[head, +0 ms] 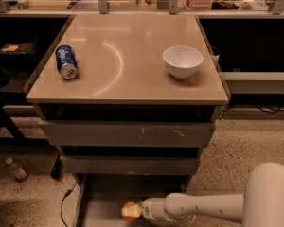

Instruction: Place orange into bottom drawer

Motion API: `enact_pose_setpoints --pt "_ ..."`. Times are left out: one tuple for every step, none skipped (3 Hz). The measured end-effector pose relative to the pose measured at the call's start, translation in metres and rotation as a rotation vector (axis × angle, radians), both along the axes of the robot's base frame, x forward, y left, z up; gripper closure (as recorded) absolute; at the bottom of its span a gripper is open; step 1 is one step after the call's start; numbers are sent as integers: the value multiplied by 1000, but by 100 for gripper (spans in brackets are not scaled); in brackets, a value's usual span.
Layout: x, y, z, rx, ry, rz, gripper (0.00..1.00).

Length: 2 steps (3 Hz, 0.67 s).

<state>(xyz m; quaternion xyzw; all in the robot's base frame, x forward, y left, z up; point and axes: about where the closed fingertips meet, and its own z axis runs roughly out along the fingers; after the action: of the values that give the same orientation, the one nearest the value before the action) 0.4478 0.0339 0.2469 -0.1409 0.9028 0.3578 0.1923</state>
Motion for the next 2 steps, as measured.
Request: enact_pose_setpoints --pt "11 -2 -35 -5 10 -42 100" --pt "21 -8 -60 -17 15 -71 100"
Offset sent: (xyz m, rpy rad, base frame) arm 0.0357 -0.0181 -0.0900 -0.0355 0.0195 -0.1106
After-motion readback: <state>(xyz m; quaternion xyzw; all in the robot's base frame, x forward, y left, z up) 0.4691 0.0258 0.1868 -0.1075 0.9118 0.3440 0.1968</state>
